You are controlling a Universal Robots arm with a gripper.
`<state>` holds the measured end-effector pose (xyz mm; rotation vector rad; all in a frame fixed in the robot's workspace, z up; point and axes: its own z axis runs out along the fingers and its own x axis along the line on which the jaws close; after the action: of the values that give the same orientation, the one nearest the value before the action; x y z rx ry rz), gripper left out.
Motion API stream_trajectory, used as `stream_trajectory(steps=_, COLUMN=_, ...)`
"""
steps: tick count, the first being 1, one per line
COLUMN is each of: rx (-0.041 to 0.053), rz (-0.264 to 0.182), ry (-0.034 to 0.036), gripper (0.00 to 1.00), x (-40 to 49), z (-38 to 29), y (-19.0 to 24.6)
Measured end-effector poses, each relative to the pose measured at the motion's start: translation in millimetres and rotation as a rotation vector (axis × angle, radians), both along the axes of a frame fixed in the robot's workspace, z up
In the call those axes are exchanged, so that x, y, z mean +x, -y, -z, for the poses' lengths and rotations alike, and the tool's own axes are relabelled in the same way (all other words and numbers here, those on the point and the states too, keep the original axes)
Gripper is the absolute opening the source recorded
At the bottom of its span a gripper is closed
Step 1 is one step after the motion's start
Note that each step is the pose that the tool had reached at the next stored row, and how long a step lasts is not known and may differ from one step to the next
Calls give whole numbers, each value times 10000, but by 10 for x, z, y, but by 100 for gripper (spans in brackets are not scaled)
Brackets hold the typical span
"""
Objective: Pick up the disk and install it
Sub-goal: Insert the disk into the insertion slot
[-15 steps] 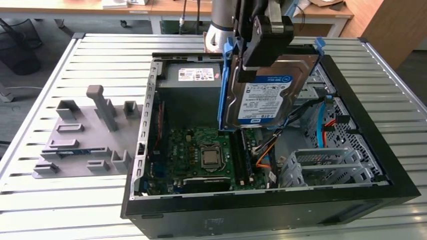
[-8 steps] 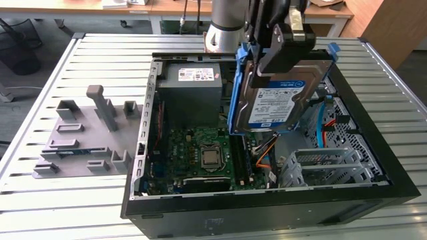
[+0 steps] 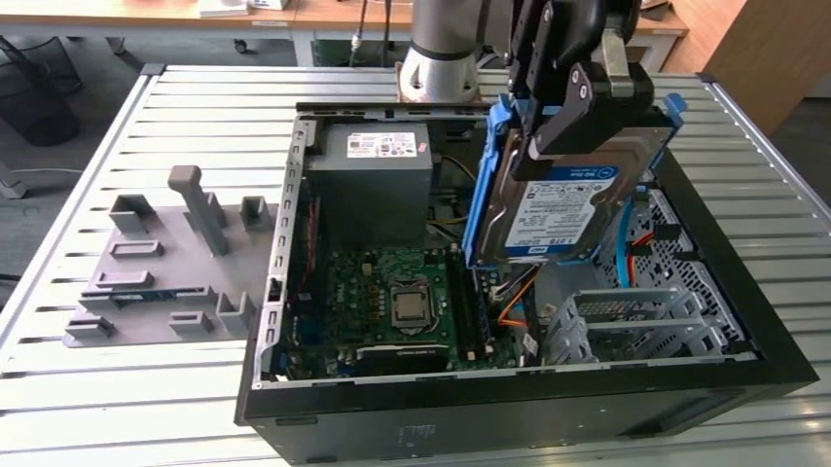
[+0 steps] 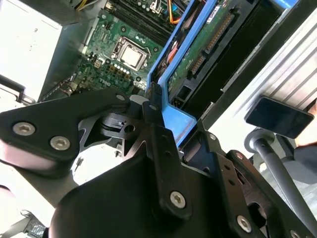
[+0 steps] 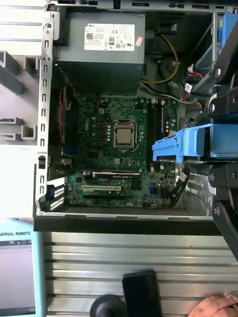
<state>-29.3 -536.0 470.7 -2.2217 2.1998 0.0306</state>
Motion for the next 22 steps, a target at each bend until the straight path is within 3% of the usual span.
stream_trajectory(steps=8, rx=-1, rz=1, ry=8, gripper=36, x=16, z=23, y=160)
stream_trajectory(steps=14, rx=-1, rz=0, ry=8, gripper=36, x=144, z=43, y=176)
stream_trajectory(steps=22, rx=-1, rz=1, ry=9, gripper=36, x=159, z=54, y=195)
